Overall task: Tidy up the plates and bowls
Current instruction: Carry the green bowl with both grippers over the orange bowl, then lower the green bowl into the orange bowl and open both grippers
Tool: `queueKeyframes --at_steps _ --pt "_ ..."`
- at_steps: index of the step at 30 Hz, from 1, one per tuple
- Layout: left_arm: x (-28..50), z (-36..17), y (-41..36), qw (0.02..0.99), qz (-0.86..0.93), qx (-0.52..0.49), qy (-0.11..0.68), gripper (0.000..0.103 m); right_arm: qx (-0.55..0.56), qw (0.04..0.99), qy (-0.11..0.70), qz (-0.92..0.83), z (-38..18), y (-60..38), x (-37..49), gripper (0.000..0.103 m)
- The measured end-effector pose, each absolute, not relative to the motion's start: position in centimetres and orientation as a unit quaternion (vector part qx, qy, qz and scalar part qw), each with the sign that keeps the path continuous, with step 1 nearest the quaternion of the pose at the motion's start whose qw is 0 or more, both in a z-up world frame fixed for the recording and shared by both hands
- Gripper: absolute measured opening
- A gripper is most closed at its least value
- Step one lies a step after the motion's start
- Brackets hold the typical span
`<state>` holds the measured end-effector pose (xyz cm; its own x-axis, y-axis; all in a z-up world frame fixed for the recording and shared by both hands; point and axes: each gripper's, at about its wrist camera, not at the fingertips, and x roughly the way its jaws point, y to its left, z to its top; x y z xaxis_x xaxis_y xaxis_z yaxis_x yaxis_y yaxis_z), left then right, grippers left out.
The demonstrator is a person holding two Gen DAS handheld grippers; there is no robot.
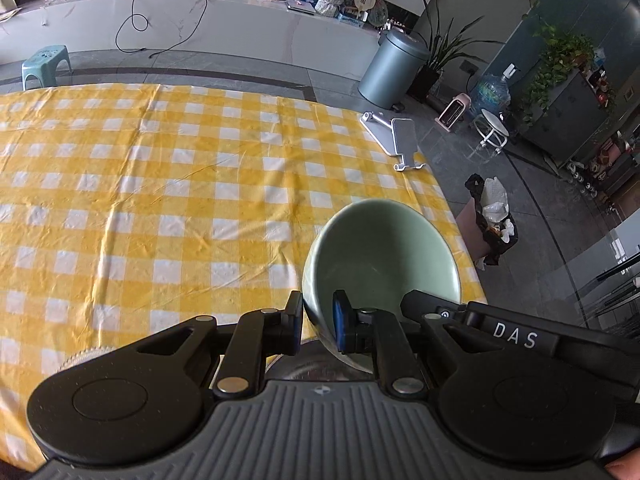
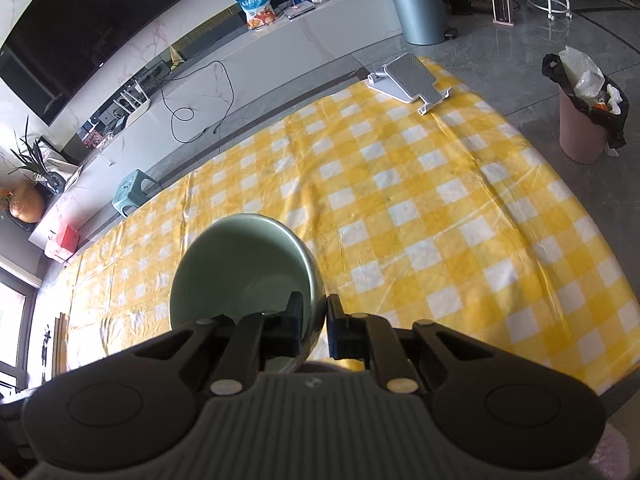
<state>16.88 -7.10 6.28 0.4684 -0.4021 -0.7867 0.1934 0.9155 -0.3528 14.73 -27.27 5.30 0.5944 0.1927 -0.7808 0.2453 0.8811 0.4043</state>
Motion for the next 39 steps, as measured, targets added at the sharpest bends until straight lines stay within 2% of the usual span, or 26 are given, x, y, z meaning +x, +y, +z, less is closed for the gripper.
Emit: queueKeyframes --at_steps 6,13,39 --pt "13.3 6.4 -5.8 0.851 -0.178 -0.124 0.478 0.017 0.267 0.852 0.451 -0.009 4.5 -26.7 9.7 0.01" --pt "11.1 4.0 -5.7 0.841 -0.175 -0.128 0.496 0.016 0.284 0.837 0.467 -0.021 2.0 -26.6 6.9 0.01" --pt "12.1 0.7 -7.3 0.829 -0.17 -0.06 0.529 0.014 0.23 0.836 0.497 -0.039 -1.0 -26.0 8.9 0.009"
